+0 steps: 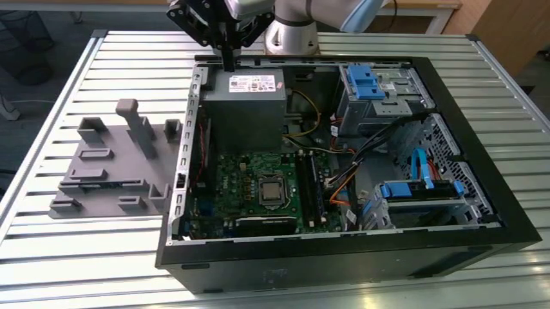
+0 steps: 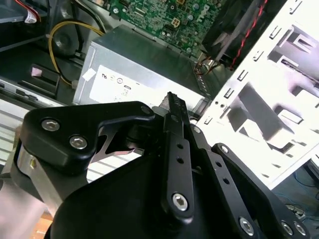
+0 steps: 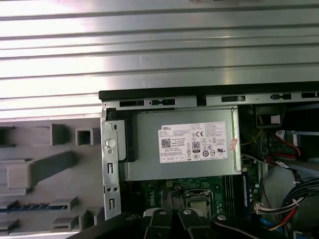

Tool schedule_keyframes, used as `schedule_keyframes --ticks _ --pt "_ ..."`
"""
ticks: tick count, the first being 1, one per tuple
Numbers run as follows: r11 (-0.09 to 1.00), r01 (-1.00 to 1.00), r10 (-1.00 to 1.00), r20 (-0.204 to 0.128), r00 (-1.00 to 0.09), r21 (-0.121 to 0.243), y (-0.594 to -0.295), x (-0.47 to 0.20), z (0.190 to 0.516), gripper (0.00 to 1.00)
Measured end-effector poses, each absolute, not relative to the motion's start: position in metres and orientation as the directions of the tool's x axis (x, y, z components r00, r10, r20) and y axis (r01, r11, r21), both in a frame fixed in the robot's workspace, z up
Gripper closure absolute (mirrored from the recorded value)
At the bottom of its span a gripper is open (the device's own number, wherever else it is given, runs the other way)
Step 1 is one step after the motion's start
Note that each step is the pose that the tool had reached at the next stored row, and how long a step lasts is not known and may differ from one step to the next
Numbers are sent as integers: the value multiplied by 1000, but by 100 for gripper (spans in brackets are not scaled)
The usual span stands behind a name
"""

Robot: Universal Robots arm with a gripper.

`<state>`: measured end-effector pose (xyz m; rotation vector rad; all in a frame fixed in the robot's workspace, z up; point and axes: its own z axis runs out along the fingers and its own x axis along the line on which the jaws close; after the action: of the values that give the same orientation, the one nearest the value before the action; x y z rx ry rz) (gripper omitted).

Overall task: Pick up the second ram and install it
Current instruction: 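Reach for the second ram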

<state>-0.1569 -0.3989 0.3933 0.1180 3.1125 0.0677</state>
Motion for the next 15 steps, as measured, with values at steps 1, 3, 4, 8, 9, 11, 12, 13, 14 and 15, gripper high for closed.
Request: schedule_keyframes --ticks 1,3,4,8,9,11,12,13,14,15 --pt "996 75 76 -24 -997 44 -399 -159 393 89" --pt "996 75 76 -24 -997 44 -399 -163 393 89" --pt "996 75 76 -24 -997 44 -399 -165 393 89" --pt "996 75 76 -24 -997 44 -399 -172 393 89" --pt "996 75 76 -24 -997 44 -399 -174 393 89" --pt "996 75 76 -24 -997 44 -399 -177 393 89" --pt "996 75 76 -24 -997 44 -399 -178 393 89" --pt "996 75 76 -24 -997 44 -399 -180 393 89" --pt "996 75 76 -24 -997 44 -399 -181 393 89" --pt "996 75 76 -24 -997 44 -399 -183 393 89"
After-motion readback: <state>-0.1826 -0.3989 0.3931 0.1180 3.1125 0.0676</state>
